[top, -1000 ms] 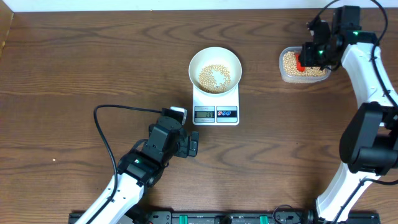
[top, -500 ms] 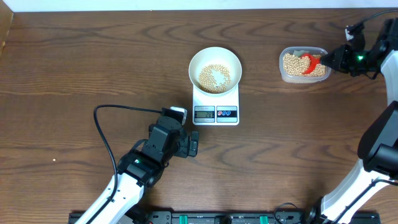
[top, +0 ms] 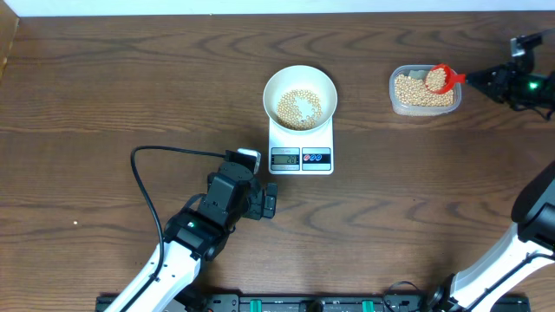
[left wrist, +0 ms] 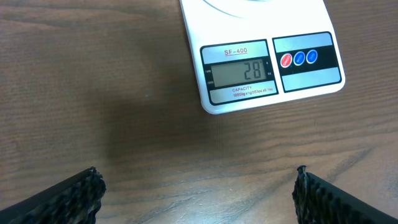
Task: Scoop item into bowl and weigh 50g on scale
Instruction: 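Carry the scoop over the bowl and pour chickpeas in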
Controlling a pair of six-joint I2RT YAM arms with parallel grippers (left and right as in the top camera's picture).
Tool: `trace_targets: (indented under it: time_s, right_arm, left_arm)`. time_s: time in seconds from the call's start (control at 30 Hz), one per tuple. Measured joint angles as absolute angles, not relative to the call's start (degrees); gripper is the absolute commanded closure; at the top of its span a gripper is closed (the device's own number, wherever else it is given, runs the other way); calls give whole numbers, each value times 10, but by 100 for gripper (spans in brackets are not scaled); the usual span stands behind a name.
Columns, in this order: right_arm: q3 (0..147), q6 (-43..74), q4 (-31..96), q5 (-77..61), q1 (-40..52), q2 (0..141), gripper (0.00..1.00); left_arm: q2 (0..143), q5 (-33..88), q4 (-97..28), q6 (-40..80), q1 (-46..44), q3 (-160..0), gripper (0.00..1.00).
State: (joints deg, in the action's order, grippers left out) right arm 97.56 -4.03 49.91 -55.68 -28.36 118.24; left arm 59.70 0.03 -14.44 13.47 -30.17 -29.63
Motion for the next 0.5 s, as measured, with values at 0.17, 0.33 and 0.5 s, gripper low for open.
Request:
trace_targets:
  time_s: [0.17,0.33,0.5]
  right_arm:
    - [976,-39,500,-604,-303,1182,99]
    - [976,-37,501,-632,-289,1182,99]
    - [976,-36,496,-642,-234,1182,99]
  left_arm:
    - [597,0,-144,135,-302,-296,1]
    - [597,0,-144,135,-302,-296,1]
    - [597,0,-144,135,-302,-296,1]
